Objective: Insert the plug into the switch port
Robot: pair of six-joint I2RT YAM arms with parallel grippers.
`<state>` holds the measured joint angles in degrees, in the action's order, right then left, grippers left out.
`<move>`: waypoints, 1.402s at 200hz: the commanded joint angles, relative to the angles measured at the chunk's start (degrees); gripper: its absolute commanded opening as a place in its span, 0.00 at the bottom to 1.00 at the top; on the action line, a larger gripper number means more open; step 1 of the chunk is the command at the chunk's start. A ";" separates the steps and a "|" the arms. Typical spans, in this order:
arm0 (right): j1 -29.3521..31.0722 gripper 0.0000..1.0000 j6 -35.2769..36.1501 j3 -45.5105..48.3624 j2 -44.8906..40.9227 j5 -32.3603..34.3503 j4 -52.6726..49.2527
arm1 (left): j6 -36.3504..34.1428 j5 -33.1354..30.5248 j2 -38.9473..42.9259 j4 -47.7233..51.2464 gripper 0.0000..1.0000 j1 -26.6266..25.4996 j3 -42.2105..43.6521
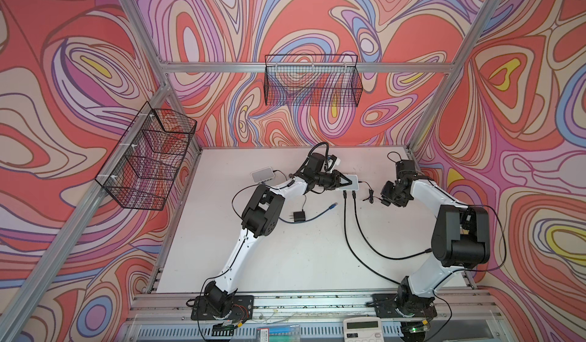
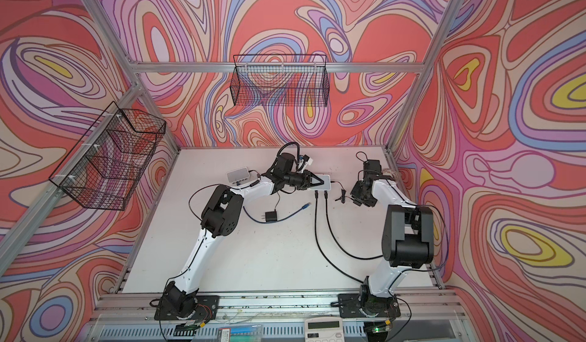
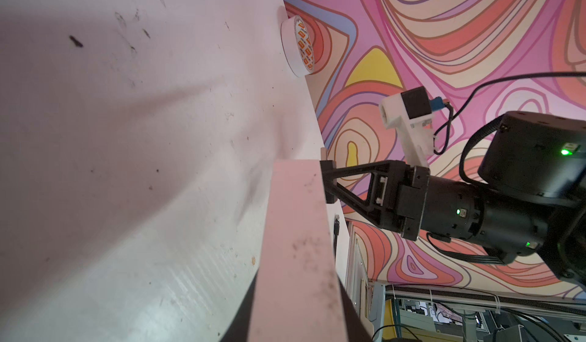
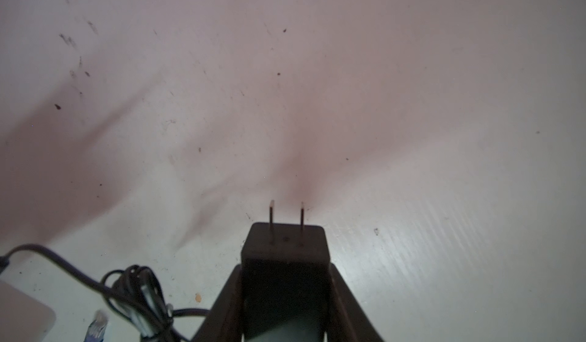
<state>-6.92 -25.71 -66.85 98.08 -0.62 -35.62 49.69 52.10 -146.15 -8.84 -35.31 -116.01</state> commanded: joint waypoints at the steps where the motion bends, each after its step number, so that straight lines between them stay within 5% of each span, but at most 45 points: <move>1: -1.60 0.05 1.46 -1.47 1.36 0.76 -0.42 | -0.91 0.53 -3.67 2.86 0.00 -0.24 -6.33; 135: -2.22 0.06 1.55 -4.45 8.94 2.67 1.49 | 0.56 -3.35 -14.70 8.91 0.00 1.21 -17.94; 162: -2.22 0.06 1.26 -4.21 9.70 1.79 1.95 | -0.82 -4.79 -14.14 12.50 0.09 1.56 -17.80; 199: -2.22 0.08 1.31 -3.81 10.15 1.18 2.05 | -1.06 -6.31 -13.66 15.83 0.34 1.74 -16.96; 280: -2.22 0.10 0.83 -2.28 9.87 0.70 2.68 | -5.45 -14.38 -10.75 30.32 0.45 2.95 -16.96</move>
<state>-8.95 -24.49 -70.15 107.70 0.60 -33.95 47.29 44.21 -157.53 10.09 -33.61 -133.32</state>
